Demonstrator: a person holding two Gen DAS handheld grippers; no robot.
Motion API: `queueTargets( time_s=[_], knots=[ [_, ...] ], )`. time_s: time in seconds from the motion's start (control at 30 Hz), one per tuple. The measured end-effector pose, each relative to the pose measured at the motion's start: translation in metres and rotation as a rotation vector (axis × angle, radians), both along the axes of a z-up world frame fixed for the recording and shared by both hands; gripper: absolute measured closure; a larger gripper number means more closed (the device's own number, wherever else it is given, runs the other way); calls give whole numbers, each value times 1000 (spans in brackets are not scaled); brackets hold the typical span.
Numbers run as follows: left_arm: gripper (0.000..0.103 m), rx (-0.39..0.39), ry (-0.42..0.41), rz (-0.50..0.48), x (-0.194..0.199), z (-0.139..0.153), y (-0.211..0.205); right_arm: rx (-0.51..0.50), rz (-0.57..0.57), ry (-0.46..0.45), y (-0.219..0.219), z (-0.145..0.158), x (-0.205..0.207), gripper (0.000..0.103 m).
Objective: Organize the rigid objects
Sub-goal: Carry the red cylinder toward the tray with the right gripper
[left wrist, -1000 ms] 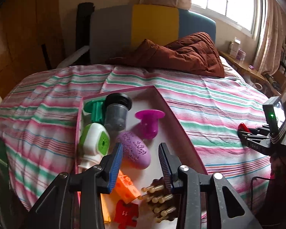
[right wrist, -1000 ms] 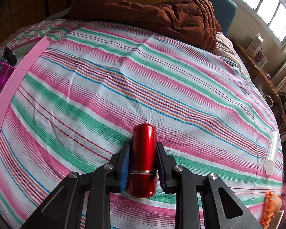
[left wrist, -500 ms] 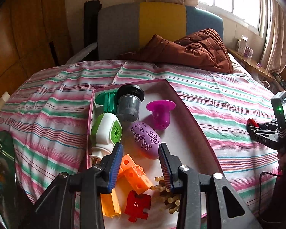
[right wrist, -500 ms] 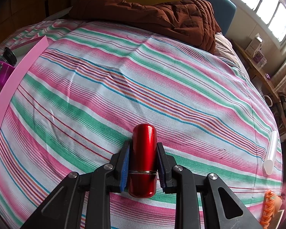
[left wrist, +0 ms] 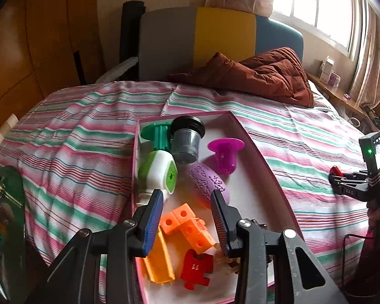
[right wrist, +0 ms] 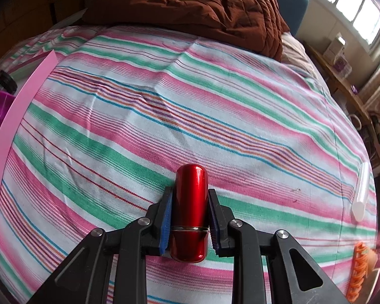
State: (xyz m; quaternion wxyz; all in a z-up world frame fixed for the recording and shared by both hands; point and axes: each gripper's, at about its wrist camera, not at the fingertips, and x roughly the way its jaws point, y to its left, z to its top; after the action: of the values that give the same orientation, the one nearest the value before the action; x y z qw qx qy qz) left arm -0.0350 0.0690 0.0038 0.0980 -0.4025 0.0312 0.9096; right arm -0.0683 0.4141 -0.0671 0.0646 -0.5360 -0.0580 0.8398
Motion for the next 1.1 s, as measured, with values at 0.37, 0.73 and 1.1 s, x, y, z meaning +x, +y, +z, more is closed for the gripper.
queueTargets(
  time_s=[0.37, 0.73, 1.1],
  knots=[
    [64, 12, -1, 49, 1, -2, -25, -135, -61, 0, -33, 18, 10, 77],
    [64, 20, 6, 86, 4, -1, -41, -254, 157, 142, -149, 65, 13, 78],
    [64, 29, -16, 100, 2, -7, -50, -309, 225, 110, -196, 53, -5, 92]
  ],
)
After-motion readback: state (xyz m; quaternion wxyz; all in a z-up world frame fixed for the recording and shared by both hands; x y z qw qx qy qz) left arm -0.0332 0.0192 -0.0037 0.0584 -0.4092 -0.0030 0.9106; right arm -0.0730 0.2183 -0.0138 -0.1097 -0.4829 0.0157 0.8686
